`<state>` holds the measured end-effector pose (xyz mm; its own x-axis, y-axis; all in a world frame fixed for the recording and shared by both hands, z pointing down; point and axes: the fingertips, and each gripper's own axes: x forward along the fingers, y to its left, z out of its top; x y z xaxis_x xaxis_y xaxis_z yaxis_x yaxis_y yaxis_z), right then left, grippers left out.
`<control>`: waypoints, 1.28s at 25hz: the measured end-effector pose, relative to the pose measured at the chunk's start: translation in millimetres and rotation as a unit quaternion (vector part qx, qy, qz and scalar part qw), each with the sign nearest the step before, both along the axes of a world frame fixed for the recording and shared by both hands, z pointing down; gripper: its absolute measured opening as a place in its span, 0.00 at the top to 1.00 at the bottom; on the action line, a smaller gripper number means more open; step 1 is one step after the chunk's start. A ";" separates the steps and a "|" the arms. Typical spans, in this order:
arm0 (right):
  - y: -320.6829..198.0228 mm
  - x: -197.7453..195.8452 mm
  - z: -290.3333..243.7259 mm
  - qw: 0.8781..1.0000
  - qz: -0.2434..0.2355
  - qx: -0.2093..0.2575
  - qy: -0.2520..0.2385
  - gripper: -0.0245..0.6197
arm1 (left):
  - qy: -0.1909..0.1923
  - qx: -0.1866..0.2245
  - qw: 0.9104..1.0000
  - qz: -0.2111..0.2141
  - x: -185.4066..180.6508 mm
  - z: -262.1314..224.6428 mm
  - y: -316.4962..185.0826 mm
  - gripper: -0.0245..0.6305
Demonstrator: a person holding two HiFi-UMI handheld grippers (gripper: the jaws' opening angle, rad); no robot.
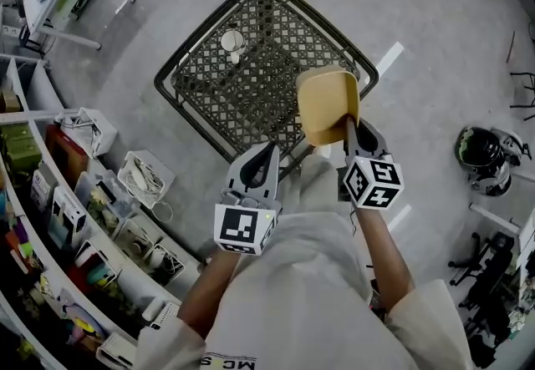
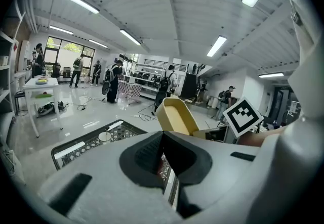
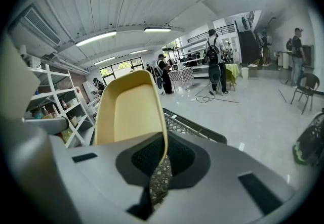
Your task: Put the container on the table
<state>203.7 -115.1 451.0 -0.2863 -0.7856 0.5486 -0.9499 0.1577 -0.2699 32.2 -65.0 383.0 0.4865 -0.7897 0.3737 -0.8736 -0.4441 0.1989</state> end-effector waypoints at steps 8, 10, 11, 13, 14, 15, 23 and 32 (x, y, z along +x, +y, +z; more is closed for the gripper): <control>-17.0 5.9 43.1 0.999 0.013 -0.029 0.007 0.93 | -0.007 -0.025 1.000 0.013 11.8 24.4 -2.9 0.93; -21.0 6.6 54.3 0.999 0.013 -0.036 0.010 0.93 | -0.002 -0.034 0.999 0.014 15.1 30.2 -5.2 0.93; -23.0 6.6 59.9 0.999 0.013 -0.040 0.011 0.93 | -0.001 -0.037 0.999 0.014 16.7 33.0 -6.2 0.93; -26.6 5.4 71.6 0.999 0.010 -0.047 0.015 0.93 | -0.002 -0.041 0.999 0.017 18.9 38.5 -8.1 0.93; -28.4 4.4 77.8 0.999 0.009 -0.051 0.016 0.93 | -0.003 -0.043 0.999 0.018 19.4 41.4 -9.3 0.93; -30.1 3.2 84.3 0.998 0.008 -0.055 0.017 0.93 | -0.004 -0.044 0.999 0.019 19.7 44.4 -10.8 0.93; -35.9 -0.3 137.7 0.995 -0.006 -0.092 0.032 0.93 | -0.001 -0.081 0.997 -0.004 16.9 76.6 -12.1 0.93; -41.8 -2.1 194.6 0.989 -0.023 -0.134 0.057 0.93 | -0.004 -0.095 0.995 -0.003 23.0 98.5 -17.0 0.93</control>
